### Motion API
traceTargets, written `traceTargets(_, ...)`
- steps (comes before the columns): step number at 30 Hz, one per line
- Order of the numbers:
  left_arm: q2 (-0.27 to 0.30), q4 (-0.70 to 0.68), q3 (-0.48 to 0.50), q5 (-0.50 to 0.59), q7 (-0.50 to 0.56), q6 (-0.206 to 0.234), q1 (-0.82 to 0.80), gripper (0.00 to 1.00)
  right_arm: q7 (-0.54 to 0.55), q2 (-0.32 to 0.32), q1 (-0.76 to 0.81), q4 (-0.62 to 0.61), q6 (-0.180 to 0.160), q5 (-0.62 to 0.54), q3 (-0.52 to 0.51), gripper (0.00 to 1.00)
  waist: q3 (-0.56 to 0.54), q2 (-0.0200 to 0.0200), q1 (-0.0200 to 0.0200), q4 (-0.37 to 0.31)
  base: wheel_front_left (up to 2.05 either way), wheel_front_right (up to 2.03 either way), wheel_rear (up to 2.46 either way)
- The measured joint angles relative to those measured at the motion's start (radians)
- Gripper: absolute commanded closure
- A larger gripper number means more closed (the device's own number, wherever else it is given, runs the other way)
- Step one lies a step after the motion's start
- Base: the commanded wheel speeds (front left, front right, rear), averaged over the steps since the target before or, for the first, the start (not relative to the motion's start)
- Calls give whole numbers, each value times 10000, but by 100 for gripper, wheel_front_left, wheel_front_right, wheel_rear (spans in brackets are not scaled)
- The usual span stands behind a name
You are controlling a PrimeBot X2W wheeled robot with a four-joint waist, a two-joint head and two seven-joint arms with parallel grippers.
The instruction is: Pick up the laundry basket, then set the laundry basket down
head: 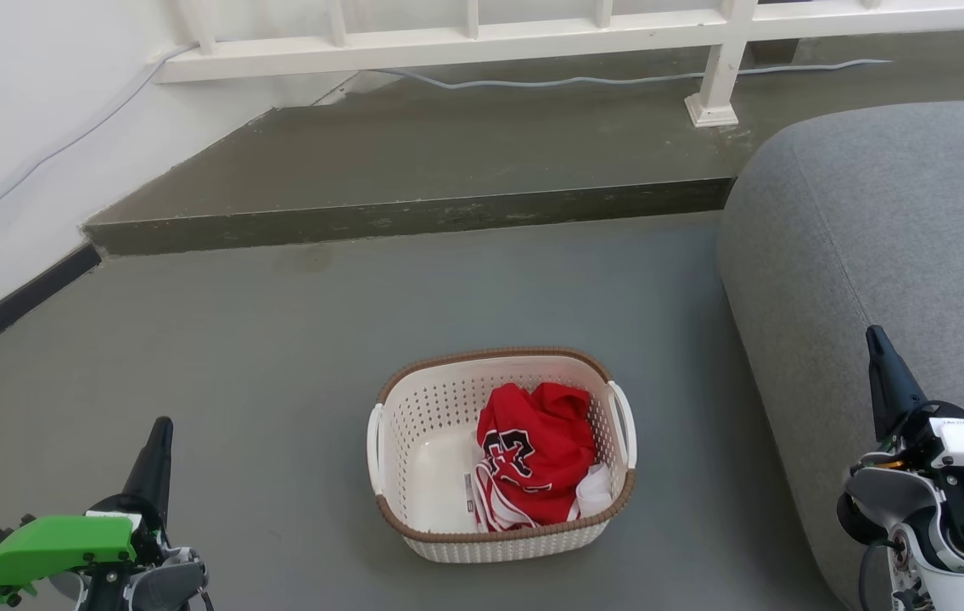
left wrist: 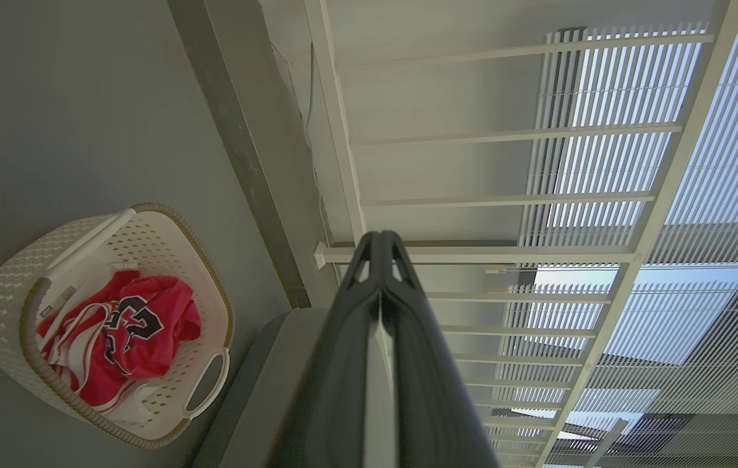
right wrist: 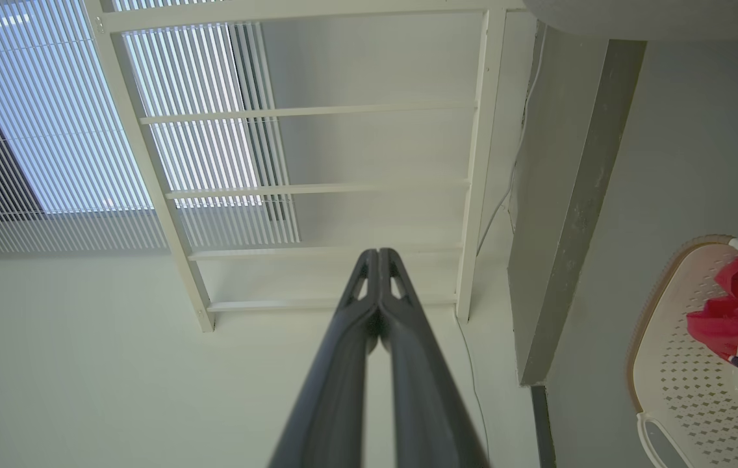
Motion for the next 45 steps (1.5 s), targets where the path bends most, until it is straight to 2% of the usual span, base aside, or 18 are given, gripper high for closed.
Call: traceTargets(45,-2,13,19,0,4,-71,-5,100,0,0,0,-12,0,0,-4,100,0,0,0,1,0,0,0)
